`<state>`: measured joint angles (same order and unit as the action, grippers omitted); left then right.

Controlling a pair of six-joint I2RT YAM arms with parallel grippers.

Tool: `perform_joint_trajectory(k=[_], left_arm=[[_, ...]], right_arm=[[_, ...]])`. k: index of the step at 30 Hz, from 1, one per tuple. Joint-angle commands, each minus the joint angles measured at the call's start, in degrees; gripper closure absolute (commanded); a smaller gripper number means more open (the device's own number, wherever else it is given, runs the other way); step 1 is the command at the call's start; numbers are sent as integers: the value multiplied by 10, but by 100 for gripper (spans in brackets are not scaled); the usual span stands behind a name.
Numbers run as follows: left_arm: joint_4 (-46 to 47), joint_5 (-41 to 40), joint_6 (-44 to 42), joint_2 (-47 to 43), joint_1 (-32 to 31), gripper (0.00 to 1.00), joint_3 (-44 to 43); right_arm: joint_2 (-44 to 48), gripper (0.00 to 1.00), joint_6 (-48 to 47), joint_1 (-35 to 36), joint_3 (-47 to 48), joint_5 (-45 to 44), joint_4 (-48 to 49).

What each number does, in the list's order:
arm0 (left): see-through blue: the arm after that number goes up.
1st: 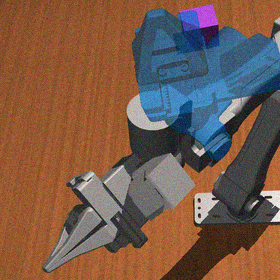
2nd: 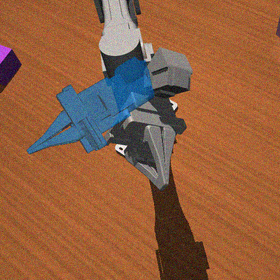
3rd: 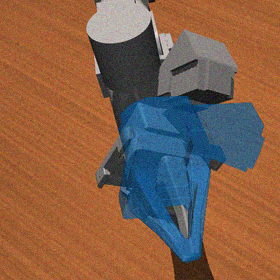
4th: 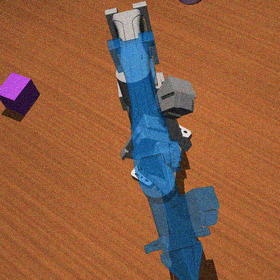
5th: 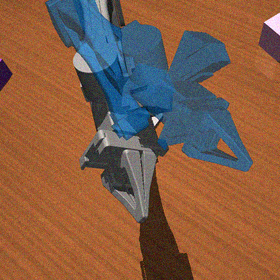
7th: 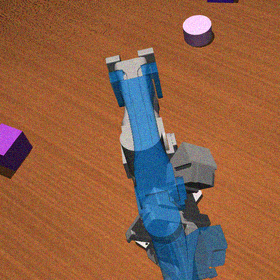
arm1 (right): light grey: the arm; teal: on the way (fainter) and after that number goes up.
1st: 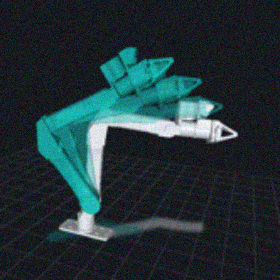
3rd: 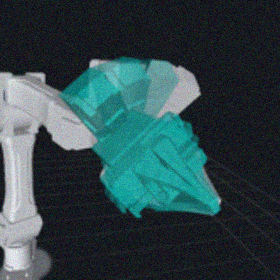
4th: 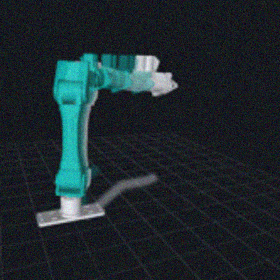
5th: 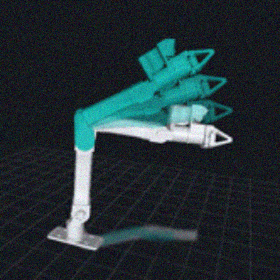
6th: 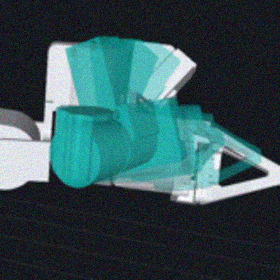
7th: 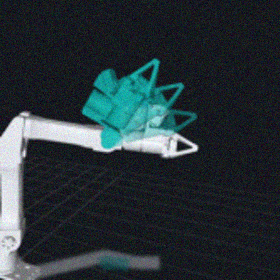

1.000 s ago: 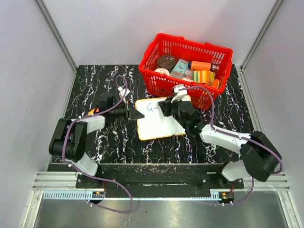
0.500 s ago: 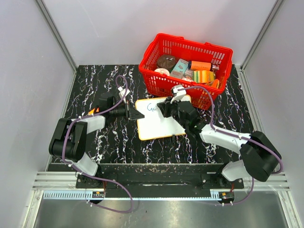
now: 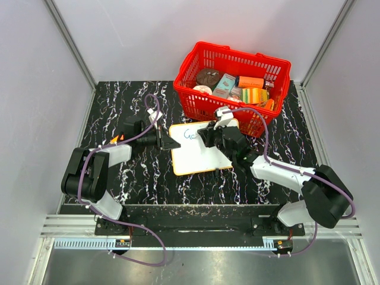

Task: Write a sentence on the whiteboard
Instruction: Write on the whiteboard at the whiteboard stand.

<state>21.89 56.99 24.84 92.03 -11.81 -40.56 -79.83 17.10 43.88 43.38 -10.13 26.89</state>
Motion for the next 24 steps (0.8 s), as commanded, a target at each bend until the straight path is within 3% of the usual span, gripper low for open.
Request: perform_joint_trajectory(k=[1, 24], left_arm=[[-43, -87, -89, 25, -7, 100, 0], [-46, -87, -93, 26, -10, 100, -2]], right_arm=[[15, 100, -9, 0, 0, -41, -10], [2, 100, -3, 0, 30, -55, 8]])
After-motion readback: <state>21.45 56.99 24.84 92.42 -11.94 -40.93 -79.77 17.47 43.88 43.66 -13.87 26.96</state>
